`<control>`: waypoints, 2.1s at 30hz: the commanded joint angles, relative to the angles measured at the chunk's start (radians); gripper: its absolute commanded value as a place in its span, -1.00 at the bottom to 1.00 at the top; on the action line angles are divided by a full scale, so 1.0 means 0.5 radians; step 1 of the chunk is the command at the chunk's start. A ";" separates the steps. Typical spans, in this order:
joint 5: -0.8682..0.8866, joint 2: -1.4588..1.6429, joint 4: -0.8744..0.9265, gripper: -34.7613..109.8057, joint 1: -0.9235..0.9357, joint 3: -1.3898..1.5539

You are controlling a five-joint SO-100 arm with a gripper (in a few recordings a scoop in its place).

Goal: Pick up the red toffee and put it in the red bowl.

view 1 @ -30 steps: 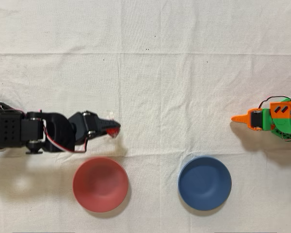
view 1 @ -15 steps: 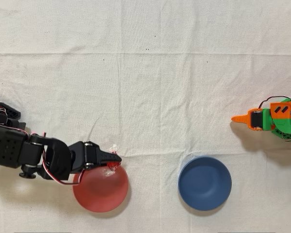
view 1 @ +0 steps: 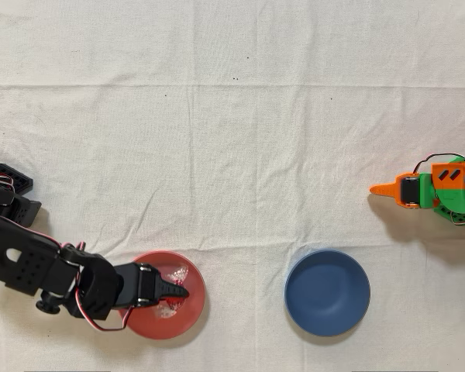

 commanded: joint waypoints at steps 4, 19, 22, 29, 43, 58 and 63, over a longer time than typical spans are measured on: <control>-0.055 -0.025 -0.114 -0.38 0.163 -0.141; 0.049 -0.037 -0.089 -0.06 0.221 -0.193; 0.074 -0.021 -0.089 -0.02 0.224 -0.193; 0.083 -0.009 -0.101 -0.01 0.230 -0.196; 0.224 0.390 0.104 -0.47 -0.031 -0.012; 1.028 1.347 -0.371 -0.51 -0.706 0.982; 1.077 1.598 -0.561 -0.51 -0.831 1.313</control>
